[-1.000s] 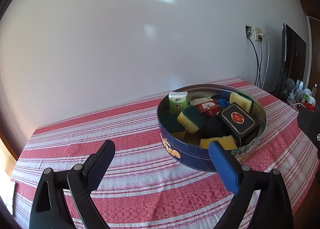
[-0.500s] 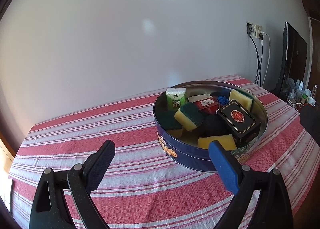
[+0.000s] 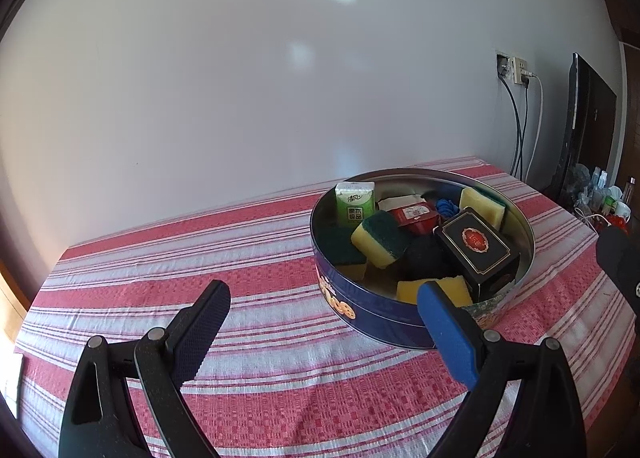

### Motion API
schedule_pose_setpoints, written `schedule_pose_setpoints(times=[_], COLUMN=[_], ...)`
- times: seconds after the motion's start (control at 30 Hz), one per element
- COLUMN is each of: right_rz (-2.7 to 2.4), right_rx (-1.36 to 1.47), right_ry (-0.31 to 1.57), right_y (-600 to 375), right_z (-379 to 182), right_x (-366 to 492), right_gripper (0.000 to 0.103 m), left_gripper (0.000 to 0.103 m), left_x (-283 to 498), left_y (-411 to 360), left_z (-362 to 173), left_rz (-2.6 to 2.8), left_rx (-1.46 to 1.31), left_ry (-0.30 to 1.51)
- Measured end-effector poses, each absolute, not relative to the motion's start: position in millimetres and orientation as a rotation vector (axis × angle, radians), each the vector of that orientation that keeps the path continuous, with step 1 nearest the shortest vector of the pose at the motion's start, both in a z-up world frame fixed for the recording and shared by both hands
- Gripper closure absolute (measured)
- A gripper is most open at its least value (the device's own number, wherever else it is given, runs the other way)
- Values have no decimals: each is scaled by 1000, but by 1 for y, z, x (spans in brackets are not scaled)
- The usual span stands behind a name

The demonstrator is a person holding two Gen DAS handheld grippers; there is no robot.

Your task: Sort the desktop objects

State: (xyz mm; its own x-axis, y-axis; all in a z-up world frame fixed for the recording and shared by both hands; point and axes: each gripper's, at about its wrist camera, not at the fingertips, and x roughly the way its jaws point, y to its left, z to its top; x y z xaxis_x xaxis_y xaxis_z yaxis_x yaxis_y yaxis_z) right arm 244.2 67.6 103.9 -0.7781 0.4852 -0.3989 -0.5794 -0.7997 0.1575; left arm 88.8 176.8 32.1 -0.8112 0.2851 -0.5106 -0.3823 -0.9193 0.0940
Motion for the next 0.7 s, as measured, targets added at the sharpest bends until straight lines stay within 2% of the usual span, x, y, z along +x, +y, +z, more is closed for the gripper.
schedule_pose_setpoints(times=[0.7], right_rz=[2482], right_rx=[-463], right_ry=[355], right_y=[63], right_z=[102], right_x=[244], right_gripper=[0], left_gripper=[7], left_x=[92], left_y=[174], left_z=[37], left_rz=[2641], left_rx=[-701], left_ry=[207])
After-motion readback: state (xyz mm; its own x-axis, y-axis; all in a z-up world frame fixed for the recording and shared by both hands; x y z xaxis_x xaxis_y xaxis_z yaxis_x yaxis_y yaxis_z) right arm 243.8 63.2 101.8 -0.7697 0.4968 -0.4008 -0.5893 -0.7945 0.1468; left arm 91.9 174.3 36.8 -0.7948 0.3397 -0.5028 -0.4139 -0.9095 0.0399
